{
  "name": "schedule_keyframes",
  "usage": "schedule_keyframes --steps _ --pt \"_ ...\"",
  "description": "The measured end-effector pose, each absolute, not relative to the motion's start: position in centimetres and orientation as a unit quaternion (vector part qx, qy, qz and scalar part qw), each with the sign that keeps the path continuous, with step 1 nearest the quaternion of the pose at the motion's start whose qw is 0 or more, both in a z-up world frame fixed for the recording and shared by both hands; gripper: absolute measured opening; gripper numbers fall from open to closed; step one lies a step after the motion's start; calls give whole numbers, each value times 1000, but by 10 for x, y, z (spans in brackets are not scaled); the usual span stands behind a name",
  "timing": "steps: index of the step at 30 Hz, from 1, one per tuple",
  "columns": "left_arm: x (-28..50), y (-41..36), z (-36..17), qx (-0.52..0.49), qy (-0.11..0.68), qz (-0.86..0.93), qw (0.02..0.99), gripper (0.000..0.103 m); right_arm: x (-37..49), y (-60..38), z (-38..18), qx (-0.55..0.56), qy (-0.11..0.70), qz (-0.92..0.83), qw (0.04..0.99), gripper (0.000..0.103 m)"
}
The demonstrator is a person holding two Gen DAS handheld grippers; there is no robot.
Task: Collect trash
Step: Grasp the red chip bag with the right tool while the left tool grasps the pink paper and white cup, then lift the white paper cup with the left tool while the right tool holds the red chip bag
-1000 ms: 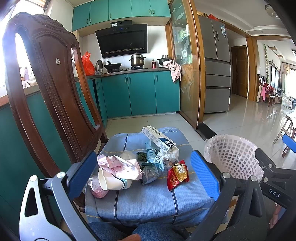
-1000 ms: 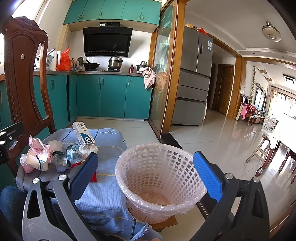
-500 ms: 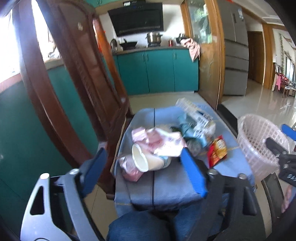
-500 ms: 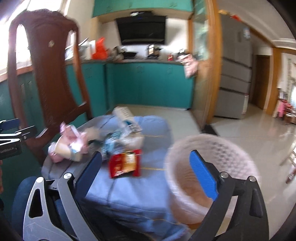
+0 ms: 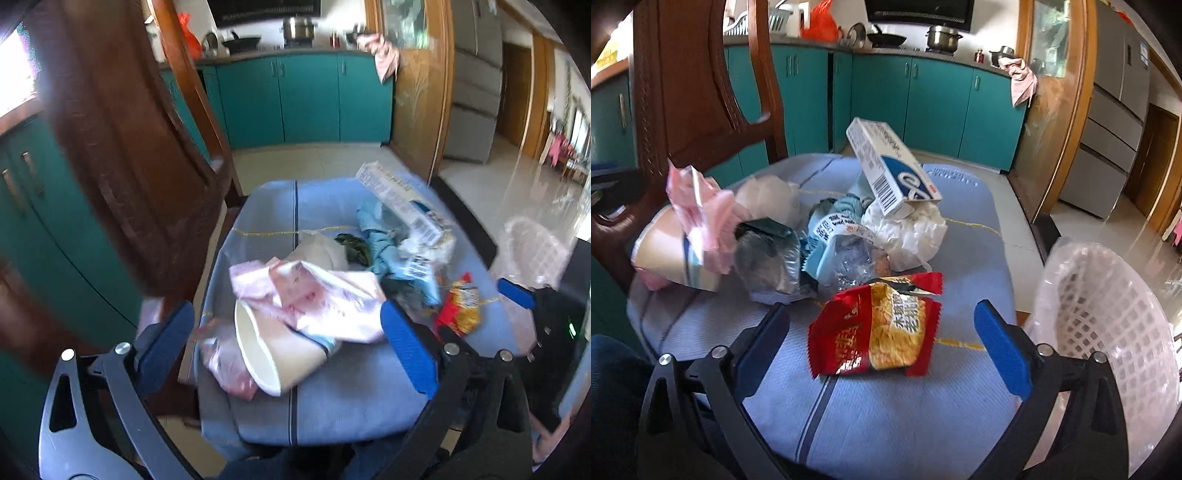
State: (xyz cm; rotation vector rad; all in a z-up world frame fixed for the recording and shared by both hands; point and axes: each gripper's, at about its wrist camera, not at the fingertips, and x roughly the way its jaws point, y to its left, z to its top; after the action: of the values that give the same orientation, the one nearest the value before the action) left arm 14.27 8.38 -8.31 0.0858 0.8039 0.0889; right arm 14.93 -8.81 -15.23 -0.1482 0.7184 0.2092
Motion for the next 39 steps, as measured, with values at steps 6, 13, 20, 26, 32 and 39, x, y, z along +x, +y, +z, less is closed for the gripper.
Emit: schedule_keyframes --steps 6,13,20,26,32,39 --pt "187 105 -108 -61 449 16 892 100 165 -83 -174 -84 371 102 919 100" --pt "200 98 -123 -59 447 9 893 93 171 -72 -179 -98 367 125 917 86" --pt "198 105 -118 -89 432 -12 898 46 170 -70 -174 -82 366 152 914 55" --pt "194 105 -106 -97 399 -16 912 31 161 -76 -165 -67 360 150 918 51" --pt "179 105 -88 -112 357 -31 927 30 150 -79 -157 -62 350 150 923 47" --pt "176 100 -88 -120 348 -59 928 33 147 -84 -158 -58 351 146 923 47"
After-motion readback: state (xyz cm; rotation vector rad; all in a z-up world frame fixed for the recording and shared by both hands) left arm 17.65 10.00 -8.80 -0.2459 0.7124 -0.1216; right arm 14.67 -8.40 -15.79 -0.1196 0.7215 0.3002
